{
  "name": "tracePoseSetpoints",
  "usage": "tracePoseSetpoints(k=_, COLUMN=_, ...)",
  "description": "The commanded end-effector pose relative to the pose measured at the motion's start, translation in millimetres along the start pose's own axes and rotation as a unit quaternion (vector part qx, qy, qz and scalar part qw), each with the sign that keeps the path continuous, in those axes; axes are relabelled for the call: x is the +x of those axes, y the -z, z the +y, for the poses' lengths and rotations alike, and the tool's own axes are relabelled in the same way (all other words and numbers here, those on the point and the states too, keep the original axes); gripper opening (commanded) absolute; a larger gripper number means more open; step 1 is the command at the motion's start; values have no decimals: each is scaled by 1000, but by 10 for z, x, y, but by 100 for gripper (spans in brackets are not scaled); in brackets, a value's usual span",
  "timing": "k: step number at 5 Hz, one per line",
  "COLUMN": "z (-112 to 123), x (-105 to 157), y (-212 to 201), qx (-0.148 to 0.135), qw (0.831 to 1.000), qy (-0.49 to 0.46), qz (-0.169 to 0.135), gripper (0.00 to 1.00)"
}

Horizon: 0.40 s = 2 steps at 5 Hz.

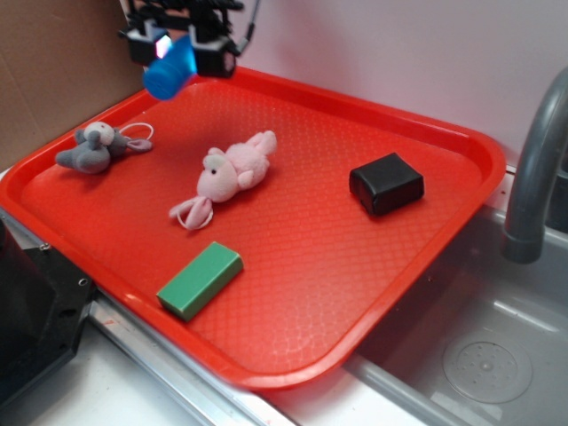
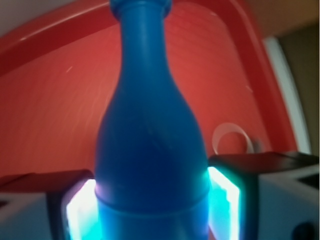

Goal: Grab the blue bottle.

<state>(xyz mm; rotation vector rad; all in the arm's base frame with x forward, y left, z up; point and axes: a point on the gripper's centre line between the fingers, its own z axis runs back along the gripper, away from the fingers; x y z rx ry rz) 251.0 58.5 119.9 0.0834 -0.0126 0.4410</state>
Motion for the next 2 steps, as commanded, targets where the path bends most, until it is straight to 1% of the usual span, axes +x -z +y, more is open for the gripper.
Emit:
tracePoseSetpoints(k=1, z=29, x=-905, y=-1062, qx=-111, qw=976, qy=177, qz=-69, gripper=0)
tracePoseSetpoints(k=2, z=62, x=-882, y=-1563, qx=-91, qw=982, qy=151, qz=-69, gripper=0)
